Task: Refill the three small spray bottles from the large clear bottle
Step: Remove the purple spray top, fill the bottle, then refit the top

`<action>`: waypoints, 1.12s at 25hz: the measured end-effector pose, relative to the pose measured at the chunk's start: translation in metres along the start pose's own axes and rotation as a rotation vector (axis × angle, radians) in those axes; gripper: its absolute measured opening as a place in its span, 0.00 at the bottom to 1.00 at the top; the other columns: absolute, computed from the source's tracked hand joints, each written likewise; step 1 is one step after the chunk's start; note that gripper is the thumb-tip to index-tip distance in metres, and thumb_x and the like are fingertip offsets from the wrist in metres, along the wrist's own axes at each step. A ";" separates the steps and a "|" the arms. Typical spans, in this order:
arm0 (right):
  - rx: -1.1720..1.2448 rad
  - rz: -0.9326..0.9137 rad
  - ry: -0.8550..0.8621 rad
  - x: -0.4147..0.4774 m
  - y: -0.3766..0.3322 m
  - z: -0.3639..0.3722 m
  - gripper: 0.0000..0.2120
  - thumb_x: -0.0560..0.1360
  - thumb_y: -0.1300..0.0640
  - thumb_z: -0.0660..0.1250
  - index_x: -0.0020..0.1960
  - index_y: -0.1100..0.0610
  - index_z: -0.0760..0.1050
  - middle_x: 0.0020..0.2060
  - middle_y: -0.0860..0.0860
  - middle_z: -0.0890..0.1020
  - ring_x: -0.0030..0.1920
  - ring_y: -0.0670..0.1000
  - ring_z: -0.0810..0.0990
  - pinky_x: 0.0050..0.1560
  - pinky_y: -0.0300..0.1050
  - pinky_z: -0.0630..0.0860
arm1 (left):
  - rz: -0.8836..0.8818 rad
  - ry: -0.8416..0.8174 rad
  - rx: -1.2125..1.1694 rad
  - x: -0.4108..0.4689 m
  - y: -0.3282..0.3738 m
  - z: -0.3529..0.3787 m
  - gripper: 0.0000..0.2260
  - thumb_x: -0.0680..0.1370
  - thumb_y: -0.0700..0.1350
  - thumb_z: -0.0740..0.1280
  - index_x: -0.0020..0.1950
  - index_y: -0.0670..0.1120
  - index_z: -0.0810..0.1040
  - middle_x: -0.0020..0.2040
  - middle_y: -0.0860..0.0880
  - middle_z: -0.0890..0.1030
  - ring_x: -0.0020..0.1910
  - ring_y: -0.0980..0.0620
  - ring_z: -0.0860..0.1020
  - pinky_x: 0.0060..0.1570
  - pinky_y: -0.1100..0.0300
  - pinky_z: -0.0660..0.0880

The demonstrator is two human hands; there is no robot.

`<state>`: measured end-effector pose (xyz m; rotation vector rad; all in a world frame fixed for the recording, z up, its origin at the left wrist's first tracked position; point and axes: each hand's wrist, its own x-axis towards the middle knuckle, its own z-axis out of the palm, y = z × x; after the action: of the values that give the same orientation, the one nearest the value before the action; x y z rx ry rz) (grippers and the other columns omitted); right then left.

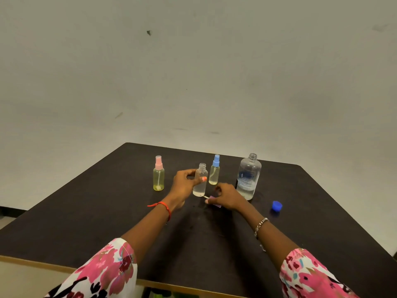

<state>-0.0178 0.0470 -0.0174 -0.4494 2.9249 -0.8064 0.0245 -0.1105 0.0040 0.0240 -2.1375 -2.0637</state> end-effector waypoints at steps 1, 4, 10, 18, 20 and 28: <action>-0.010 0.025 -0.029 0.002 0.002 0.003 0.21 0.67 0.51 0.74 0.54 0.60 0.72 0.47 0.55 0.76 0.44 0.50 0.74 0.41 0.40 0.70 | -0.003 0.004 0.001 0.000 0.000 -0.002 0.17 0.71 0.38 0.71 0.59 0.40 0.77 0.57 0.42 0.80 0.57 0.45 0.78 0.60 0.48 0.75; 0.018 0.027 -0.012 0.005 0.005 0.005 0.18 0.67 0.56 0.74 0.53 0.61 0.74 0.51 0.57 0.78 0.47 0.50 0.75 0.46 0.42 0.73 | -0.010 0.008 0.004 0.002 0.001 -0.004 0.17 0.71 0.39 0.71 0.59 0.41 0.77 0.58 0.42 0.80 0.57 0.45 0.78 0.61 0.46 0.74; 0.102 -0.022 0.126 -0.002 -0.006 -0.024 0.10 0.69 0.63 0.72 0.49 0.66 0.80 0.47 0.61 0.83 0.43 0.50 0.78 0.47 0.40 0.74 | -0.009 -0.009 0.002 -0.002 0.003 -0.004 0.18 0.72 0.38 0.70 0.61 0.40 0.76 0.59 0.43 0.79 0.59 0.45 0.77 0.62 0.47 0.73; -0.007 -0.258 0.405 -0.014 -0.051 -0.126 0.10 0.71 0.65 0.68 0.52 0.65 0.79 0.52 0.60 0.81 0.46 0.49 0.72 0.38 0.30 0.65 | 0.012 -0.016 0.027 -0.009 0.009 0.003 0.18 0.73 0.38 0.69 0.63 0.39 0.74 0.61 0.43 0.77 0.55 0.52 0.73 0.55 0.57 0.71; -0.060 -0.287 0.368 -0.015 -0.055 -0.136 0.11 0.71 0.64 0.69 0.54 0.63 0.78 0.53 0.59 0.80 0.47 0.48 0.70 0.38 0.27 0.62 | 0.017 -0.017 0.033 -0.011 0.011 0.004 0.18 0.73 0.39 0.69 0.63 0.39 0.74 0.62 0.43 0.77 0.54 0.52 0.73 0.55 0.57 0.71; -0.207 -0.324 0.268 -0.015 -0.057 -0.146 0.13 0.71 0.64 0.69 0.55 0.61 0.78 0.56 0.59 0.79 0.49 0.48 0.69 0.39 0.27 0.61 | 0.042 -0.013 0.031 -0.014 0.017 0.003 0.18 0.72 0.38 0.70 0.62 0.39 0.75 0.60 0.42 0.78 0.53 0.51 0.75 0.52 0.58 0.72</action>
<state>-0.0106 0.0764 0.1370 -0.9182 3.2511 -0.6378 0.0399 -0.1045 0.0190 -0.0310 -2.1582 -2.0136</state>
